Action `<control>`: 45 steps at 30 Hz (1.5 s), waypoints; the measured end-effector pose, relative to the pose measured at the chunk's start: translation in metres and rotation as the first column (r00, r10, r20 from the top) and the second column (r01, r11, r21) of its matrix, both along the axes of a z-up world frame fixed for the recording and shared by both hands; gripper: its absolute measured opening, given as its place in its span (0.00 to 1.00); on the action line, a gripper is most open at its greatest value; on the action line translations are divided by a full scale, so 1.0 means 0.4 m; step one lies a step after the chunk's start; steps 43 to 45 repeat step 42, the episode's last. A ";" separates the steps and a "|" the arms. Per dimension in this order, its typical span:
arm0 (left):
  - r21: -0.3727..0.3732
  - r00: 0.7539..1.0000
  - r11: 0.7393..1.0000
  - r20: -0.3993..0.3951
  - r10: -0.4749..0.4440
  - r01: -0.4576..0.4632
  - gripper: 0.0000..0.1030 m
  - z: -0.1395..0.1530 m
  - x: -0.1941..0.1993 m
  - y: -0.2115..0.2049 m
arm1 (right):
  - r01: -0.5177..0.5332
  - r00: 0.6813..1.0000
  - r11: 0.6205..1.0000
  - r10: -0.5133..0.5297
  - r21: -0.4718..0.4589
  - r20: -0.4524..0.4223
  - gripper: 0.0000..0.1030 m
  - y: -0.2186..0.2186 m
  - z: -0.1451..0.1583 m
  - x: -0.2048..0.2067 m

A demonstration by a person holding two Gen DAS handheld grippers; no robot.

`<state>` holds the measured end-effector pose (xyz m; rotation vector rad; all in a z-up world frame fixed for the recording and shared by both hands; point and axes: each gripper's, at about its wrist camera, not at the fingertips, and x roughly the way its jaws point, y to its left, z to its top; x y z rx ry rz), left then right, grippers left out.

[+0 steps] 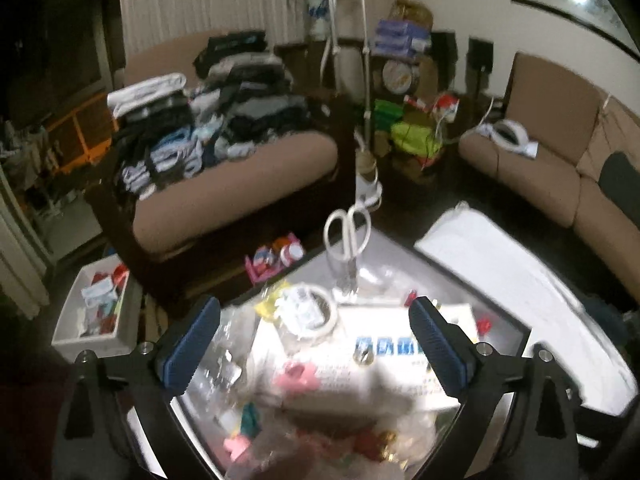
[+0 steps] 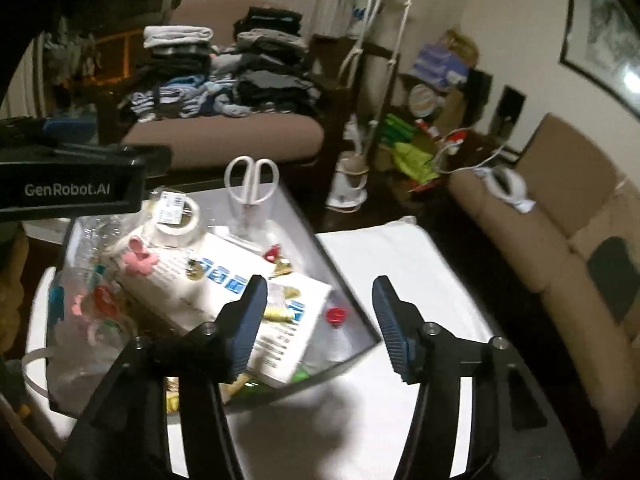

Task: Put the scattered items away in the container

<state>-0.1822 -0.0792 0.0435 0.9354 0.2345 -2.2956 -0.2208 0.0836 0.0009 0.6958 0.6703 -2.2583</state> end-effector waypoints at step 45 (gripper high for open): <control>0.063 0.998 0.997 0.059 -0.039 0.035 0.97 -0.038 -0.019 0.016 | -0.016 0.996 0.991 0.028 0.134 -0.087 0.71 0.001 0.046 0.126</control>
